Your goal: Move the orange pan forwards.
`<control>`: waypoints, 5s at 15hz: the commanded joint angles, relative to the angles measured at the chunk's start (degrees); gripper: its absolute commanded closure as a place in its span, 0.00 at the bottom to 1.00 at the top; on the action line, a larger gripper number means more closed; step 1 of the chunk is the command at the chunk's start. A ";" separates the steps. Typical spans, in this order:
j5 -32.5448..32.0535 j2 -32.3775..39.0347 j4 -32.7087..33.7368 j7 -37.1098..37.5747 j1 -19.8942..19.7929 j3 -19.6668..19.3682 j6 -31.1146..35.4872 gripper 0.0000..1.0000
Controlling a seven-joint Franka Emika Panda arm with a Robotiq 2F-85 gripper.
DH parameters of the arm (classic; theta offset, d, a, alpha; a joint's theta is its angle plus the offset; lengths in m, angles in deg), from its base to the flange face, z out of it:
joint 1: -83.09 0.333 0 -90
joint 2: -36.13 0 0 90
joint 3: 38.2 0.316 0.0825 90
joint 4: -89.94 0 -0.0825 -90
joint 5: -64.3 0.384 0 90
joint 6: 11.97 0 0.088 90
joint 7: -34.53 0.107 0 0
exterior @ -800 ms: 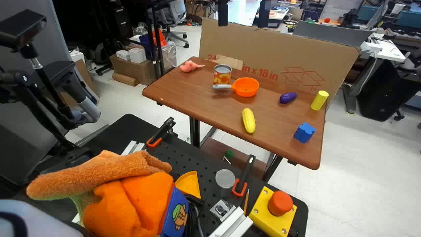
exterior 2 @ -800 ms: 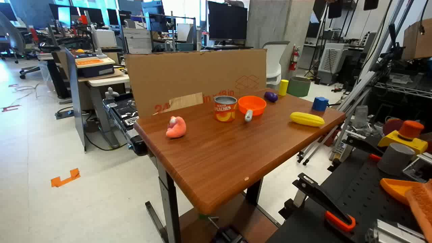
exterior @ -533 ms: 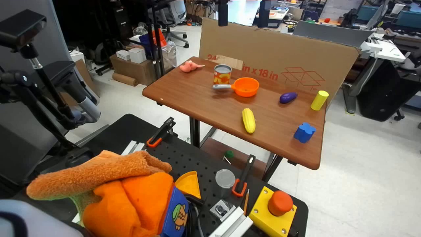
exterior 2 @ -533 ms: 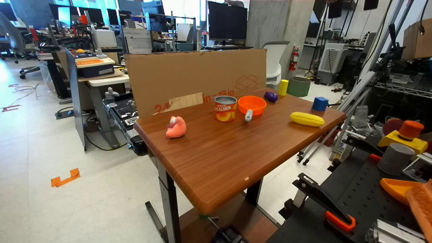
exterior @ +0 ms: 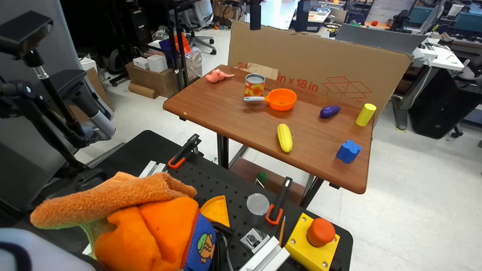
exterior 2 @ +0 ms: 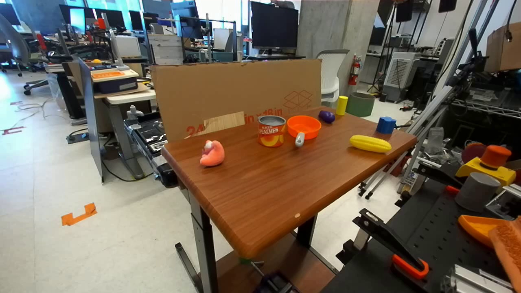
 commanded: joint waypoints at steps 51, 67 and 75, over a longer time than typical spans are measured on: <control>6.88 64.87 55.15 -7.72 5.29 -11.00 -3.26 0.82; 0.75 59.37 51.46 -12.65 9.55 -10.12 -18.95 0.99; -5.85 51.42 39.08 -15.61 15.17 -6.95 -10.07 0.99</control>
